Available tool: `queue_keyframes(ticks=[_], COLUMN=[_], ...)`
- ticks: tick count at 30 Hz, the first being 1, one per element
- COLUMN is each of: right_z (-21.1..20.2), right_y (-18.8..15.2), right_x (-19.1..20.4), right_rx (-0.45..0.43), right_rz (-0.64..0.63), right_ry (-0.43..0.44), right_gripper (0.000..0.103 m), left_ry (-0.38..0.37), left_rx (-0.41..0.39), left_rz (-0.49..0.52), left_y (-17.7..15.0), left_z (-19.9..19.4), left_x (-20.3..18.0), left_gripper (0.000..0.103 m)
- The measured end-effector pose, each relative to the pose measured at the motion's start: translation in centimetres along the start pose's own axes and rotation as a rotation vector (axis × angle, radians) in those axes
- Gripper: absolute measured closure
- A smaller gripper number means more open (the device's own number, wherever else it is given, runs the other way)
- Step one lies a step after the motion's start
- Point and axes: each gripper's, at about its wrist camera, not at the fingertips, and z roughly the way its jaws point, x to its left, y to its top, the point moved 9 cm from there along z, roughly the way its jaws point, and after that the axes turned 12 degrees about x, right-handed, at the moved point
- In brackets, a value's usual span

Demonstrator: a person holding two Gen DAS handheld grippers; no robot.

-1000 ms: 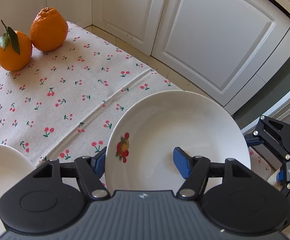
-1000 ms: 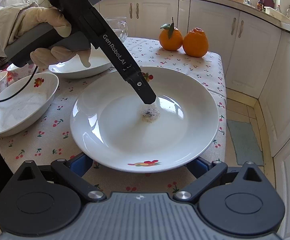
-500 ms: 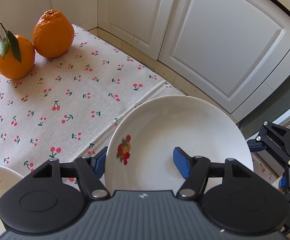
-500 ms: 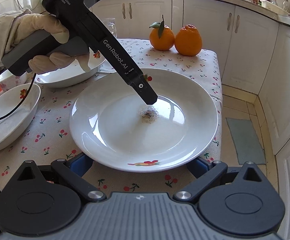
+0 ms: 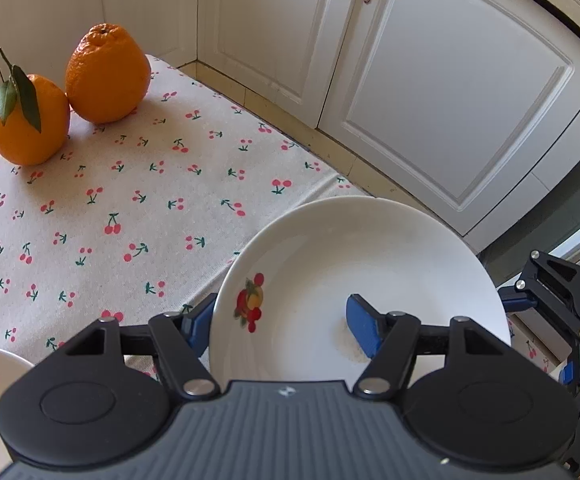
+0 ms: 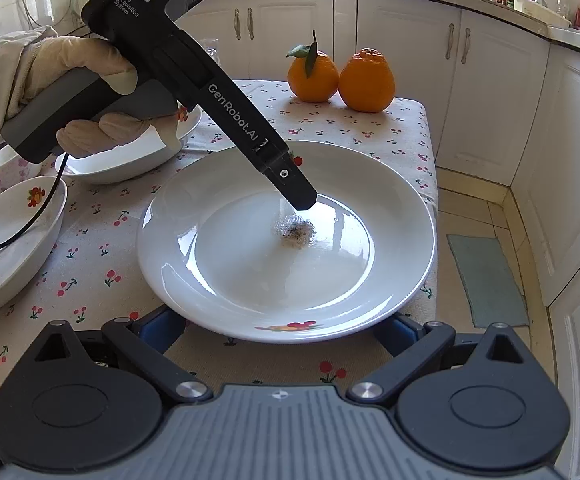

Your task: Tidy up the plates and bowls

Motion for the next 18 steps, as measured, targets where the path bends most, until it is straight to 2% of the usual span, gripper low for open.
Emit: queue_keyframes(ticks=[3, 10, 18], right_z=[-0.2, -1.5, -3.5], right_y=[-0.1, -0.3, -0.9], right_x=[0.1, 0.6, 2.2], right_rx=[-0.002, -0.014, -0.027], right_rz=[0.006, 0.041, 0.087], right_ry=[-0.005, -0.019, -0.086], right_gripper=[0.002, 0.0, 0.0], left_ry=[0.007, 0.035, 0.073], left_rx=[-0.002, -0.048, -0.123], left_rz=[0.007, 0.01, 0.017], left_y=[0.1, -0.1, -2.0], left_z=[0.0, -1.9, -6.0], left_x=[-0.1, -0.7, -2.2], left_gripper=[0.036, 0.023, 0.022])
